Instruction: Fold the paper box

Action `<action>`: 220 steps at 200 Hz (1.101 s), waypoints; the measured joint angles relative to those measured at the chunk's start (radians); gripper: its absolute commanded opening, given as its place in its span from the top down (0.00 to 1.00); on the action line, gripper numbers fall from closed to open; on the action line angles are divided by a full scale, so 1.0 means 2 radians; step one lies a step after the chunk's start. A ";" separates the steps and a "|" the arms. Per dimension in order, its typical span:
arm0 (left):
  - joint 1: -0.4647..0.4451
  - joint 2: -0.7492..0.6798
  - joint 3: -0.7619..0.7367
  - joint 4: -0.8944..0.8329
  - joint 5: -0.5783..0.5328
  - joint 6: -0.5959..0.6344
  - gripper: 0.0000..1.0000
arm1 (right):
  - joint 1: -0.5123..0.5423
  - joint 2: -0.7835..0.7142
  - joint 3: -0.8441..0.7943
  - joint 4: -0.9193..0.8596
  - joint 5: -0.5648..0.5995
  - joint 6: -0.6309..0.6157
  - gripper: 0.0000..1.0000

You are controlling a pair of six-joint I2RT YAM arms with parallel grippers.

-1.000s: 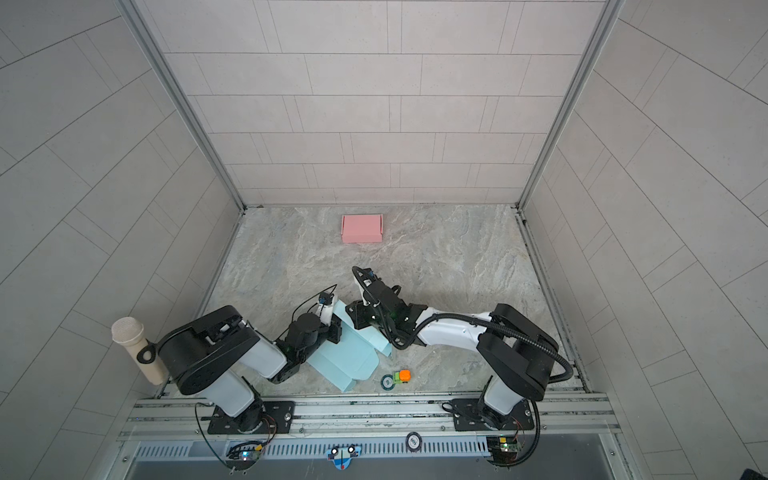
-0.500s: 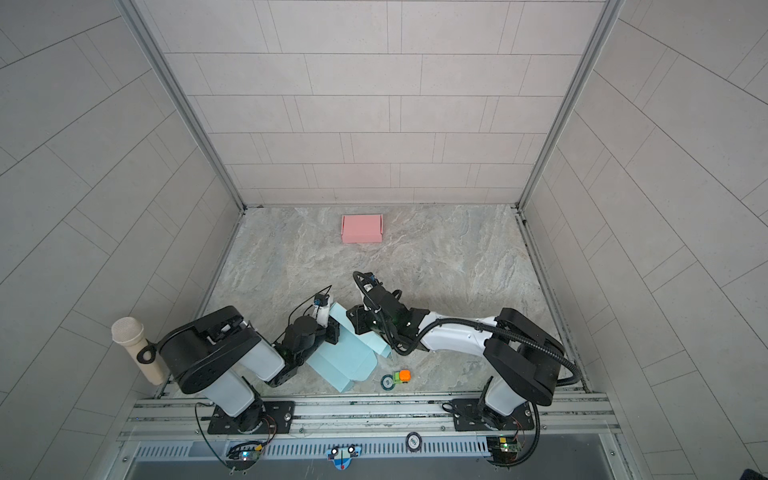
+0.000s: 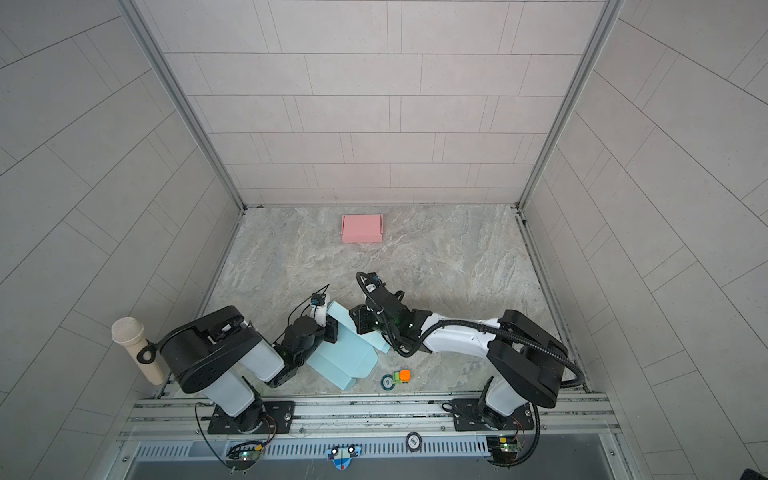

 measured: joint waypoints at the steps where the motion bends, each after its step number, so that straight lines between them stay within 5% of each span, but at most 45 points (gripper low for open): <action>1: 0.000 0.000 0.000 0.000 0.000 0.000 0.72 | 0.000 0.000 0.000 0.000 0.000 0.000 0.79; 52: -0.001 -0.012 -0.011 -0.006 -0.003 -0.001 0.76 | 0.000 0.000 0.000 -0.002 0.010 0.002 0.80; 103: -0.004 -0.018 -0.014 -0.007 -0.011 0.000 0.68 | -0.001 -0.007 -0.004 -0.007 0.020 0.002 0.80; 172: -0.016 -0.046 -0.016 -0.029 -0.017 0.007 0.83 | -0.002 -0.009 -0.004 -0.011 0.022 0.002 0.81; 220: -0.017 -0.061 -0.015 -0.049 -0.007 0.017 0.84 | -0.004 -0.016 -0.004 -0.023 0.025 0.000 0.81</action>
